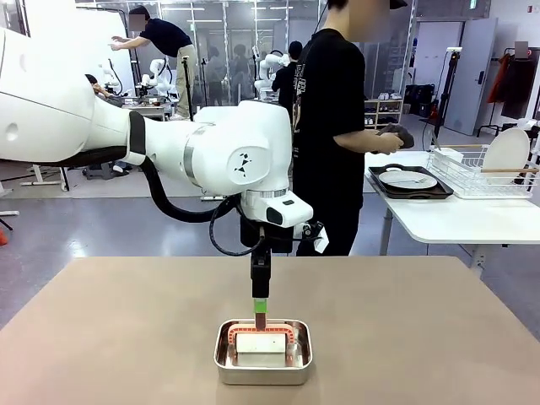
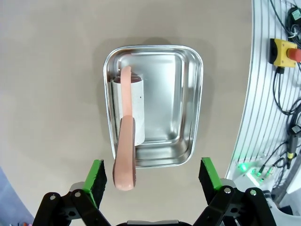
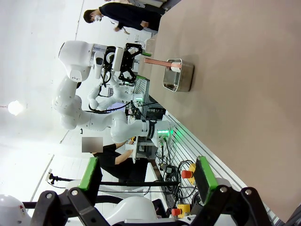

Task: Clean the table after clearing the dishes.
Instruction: When the right (or left) Handle tray is removed, use the right hand (or left hand) to clean the right (or left) side of the table with the Lint Roller.

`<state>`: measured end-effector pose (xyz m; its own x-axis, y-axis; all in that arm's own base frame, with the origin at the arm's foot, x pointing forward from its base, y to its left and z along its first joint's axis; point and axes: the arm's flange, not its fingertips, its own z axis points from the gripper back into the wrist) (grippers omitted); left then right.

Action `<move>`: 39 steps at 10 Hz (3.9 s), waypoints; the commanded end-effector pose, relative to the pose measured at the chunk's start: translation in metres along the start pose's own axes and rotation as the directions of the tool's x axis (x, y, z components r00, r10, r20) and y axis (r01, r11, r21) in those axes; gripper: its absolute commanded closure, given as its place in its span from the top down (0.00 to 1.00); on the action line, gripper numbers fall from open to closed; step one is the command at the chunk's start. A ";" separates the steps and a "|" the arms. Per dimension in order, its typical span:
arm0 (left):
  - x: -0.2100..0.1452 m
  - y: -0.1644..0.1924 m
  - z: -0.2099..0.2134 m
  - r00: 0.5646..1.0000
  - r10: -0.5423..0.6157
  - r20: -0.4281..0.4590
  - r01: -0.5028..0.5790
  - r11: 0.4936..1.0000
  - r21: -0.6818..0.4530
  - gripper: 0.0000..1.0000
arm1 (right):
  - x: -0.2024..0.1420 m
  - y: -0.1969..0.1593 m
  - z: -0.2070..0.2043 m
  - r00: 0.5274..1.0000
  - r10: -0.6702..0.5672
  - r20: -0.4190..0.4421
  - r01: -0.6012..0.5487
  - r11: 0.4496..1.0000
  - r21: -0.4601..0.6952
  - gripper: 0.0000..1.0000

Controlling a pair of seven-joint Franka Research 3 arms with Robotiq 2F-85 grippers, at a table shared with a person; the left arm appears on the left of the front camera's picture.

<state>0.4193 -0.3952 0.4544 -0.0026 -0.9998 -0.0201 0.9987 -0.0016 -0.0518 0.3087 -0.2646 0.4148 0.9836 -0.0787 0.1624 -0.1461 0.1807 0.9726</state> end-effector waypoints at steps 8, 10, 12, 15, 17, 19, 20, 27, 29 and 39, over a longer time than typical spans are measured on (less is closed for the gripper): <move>-0.008 -0.008 -0.025 1.000 -0.008 0.023 0.005 0.993 0.117 1.00 | -0.001 0.004 0.000 1.000 0.002 0.002 -0.002 1.000 -0.002 1.00; -0.009 -0.008 -0.025 1.000 -0.009 0.017 0.007 0.993 0.116 1.00 | -0.001 0.004 0.000 1.000 0.002 0.002 -0.002 1.000 -0.002 1.00; -0.008 -0.008 -0.025 1.000 -0.008 0.013 0.006 0.992 0.129 0.86 | -0.001 0.004 0.000 1.000 0.002 0.002 -0.002 1.000 -0.002 1.00; -0.008 -0.008 -0.022 1.000 -0.007 -0.001 0.007 0.991 0.136 0.57 | -0.001 0.004 0.000 1.000 0.002 0.002 -0.002 1.000 -0.002 1.00; -0.007 -0.008 -0.022 1.000 -0.009 0.001 0.009 0.990 0.140 0.37 | -0.001 0.004 0.000 1.000 0.002 0.002 -0.002 1.000 -0.002 1.00; -0.007 -0.008 -0.021 1.000 -0.006 0.003 0.006 0.989 0.145 0.18 | -0.001 0.004 0.000 1.000 0.002 0.002 -0.002 1.000 -0.002 1.00; -0.008 -0.008 -0.021 1.000 -0.005 0.004 0.005 0.990 0.143 0.21 | -0.001 0.004 0.000 1.000 0.002 0.002 -0.002 1.000 -0.002 1.00; -0.003 0.001 -0.018 1.000 -0.024 0.012 0.023 0.994 0.105 0.00 | -0.001 0.004 0.000 1.000 0.002 0.002 -0.002 1.000 -0.002 1.00; -0.003 0.001 -0.018 1.000 -0.024 0.012 0.023 0.994 0.105 0.00 | -0.001 0.004 0.000 1.000 0.002 0.002 -0.002 1.000 -0.002 1.00; -0.008 -0.015 0.092 0.995 0.090 0.031 -0.093 0.990 0.110 0.21 | -0.001 0.004 0.000 1.000 0.002 0.002 -0.002 1.000 -0.002 1.00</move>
<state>0.4099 -0.3914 0.5368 0.0468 -0.9986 0.0244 0.9975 0.0480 0.0514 0.3087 -0.2647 0.4148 0.9836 -0.0789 0.1624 -0.1461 0.1807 0.9726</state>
